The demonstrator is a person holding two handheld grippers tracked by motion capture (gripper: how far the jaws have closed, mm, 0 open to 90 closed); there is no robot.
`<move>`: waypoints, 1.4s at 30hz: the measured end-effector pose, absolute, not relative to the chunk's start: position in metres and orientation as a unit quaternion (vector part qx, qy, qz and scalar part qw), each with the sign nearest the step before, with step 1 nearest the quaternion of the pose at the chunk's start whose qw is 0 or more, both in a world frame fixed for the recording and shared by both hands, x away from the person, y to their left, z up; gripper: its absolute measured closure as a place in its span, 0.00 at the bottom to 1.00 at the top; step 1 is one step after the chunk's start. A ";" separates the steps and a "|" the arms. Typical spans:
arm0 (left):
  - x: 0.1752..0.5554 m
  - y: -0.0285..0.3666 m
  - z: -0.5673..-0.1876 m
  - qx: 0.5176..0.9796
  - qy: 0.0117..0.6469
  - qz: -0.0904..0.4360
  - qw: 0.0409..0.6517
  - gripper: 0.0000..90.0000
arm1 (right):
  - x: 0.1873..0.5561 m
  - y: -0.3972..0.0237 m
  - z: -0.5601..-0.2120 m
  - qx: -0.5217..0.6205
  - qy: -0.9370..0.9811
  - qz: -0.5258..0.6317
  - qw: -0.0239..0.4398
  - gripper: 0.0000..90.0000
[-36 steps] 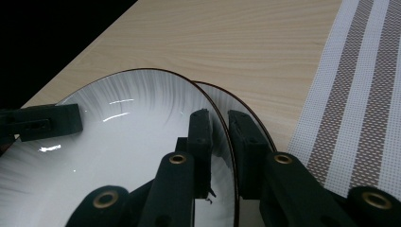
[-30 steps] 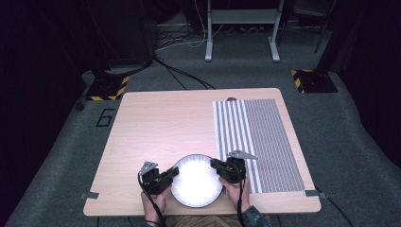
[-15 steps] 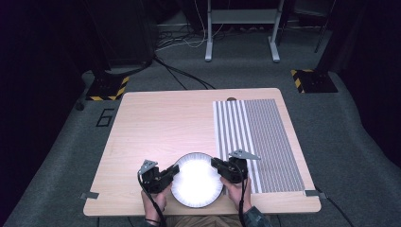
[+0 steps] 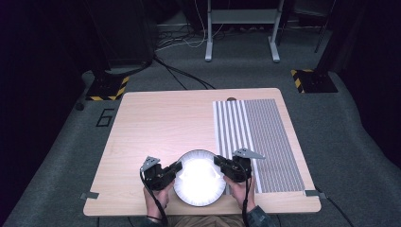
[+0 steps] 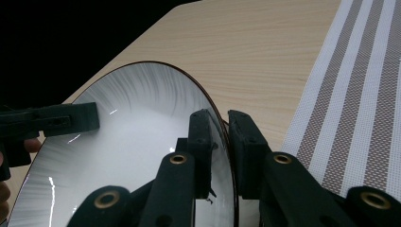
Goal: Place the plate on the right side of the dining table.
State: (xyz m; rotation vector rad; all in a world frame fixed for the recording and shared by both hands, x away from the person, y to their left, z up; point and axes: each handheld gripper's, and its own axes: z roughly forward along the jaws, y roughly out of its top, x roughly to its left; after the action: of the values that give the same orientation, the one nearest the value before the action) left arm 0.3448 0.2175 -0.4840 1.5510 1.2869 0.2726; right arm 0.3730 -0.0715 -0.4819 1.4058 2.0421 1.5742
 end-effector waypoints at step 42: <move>0.357 0.183 -0.459 0.678 0.496 0.109 0.532 0.89 | 0.371 -0.106 -0.454 0.478 0.686 0.534 0.128 0.85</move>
State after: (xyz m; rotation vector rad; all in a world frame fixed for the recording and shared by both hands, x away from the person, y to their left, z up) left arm 0.3574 0.1828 -0.4589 1.6164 1.1841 0.2595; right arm 0.3706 -0.1061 -0.4544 1.3900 1.9948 1.5538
